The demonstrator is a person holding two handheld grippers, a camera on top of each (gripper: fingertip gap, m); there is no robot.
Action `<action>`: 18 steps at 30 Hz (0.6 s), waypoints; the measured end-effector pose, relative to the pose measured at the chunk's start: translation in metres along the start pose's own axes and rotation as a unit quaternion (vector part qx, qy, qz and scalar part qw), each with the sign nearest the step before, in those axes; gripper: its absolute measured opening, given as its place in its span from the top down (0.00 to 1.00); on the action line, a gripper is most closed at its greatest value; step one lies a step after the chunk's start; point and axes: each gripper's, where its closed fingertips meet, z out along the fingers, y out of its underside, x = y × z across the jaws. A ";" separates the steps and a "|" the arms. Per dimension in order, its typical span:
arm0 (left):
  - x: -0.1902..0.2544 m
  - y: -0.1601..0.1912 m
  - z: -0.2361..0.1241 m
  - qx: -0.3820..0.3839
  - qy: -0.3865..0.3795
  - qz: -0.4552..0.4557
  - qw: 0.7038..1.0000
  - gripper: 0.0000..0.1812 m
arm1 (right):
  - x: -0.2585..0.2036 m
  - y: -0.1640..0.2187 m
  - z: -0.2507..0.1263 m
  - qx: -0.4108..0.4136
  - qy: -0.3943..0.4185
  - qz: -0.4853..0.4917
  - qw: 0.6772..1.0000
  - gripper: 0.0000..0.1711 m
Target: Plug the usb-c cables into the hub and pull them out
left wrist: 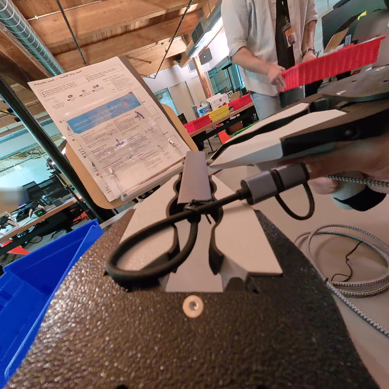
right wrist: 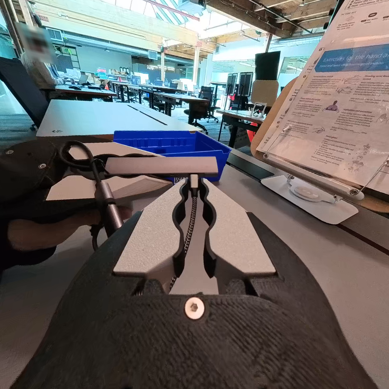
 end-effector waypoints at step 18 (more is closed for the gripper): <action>-0.098 -0.032 -0.031 0.009 -0.040 -0.004 0.999 0.87 | 0.042 -0.071 -0.081 -0.019 0.084 -0.092 0.992 0.95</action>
